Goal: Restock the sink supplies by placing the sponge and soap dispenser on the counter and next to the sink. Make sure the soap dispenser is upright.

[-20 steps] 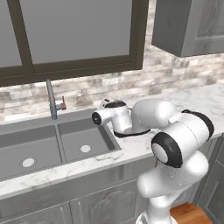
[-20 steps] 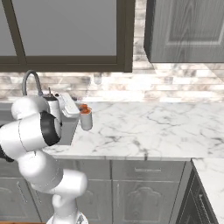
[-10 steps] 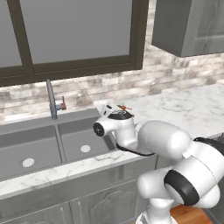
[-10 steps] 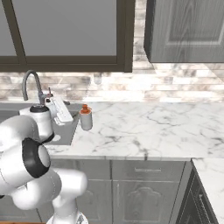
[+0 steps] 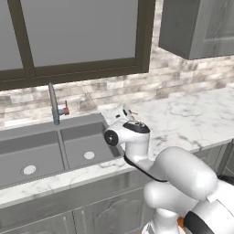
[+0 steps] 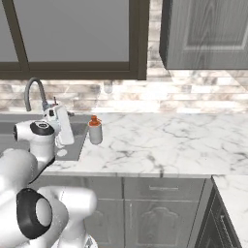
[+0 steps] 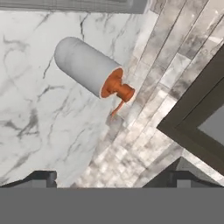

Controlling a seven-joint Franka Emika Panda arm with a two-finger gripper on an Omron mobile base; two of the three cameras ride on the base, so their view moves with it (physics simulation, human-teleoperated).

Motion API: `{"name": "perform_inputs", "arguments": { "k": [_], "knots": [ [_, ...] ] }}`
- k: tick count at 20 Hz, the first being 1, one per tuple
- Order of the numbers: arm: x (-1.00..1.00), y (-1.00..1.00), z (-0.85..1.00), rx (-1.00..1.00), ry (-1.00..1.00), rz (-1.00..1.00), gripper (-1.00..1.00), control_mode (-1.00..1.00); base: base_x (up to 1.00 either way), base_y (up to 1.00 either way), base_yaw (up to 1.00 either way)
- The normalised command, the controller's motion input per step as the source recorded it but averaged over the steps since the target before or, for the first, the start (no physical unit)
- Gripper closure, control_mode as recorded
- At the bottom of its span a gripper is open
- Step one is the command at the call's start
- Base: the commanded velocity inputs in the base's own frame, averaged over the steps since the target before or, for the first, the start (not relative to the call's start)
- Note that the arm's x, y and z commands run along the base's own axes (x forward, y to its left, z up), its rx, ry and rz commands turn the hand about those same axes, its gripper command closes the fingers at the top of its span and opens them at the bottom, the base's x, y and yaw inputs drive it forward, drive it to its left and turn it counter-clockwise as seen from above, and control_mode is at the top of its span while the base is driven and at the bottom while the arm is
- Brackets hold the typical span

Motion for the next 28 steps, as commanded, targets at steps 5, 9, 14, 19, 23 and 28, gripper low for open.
{"name": "perform_inputs", "arguments": {
  "k": [5,9,14,19,23,28],
  "knots": [
    [-0.58,-0.02,0.00,0.72,-0.31,-0.03,-1.00,-1.00,0.00,0.00,0.00],
    [-0.57,-0.09,0.00,0.78,-0.26,-0.04,-1.00,-1.00,0.00,0.00,0.00],
    [-0.49,-0.01,0.00,0.72,-0.10,-0.15,-1.00,-1.00,0.00,0.00,0.00],
    [-0.66,-0.24,0.03,0.69,0.00,-0.14,-1.00,-1.00,0.00,0.00,0.00],
    [-0.52,-0.57,0.00,0.61,0.06,-0.09,-1.00,-1.00,0.00,0.00,0.00],
    [-0.24,-0.45,-0.04,0.33,0.08,-0.10,-1.00,-1.00,0.00,0.00,0.00]
  ]
}}
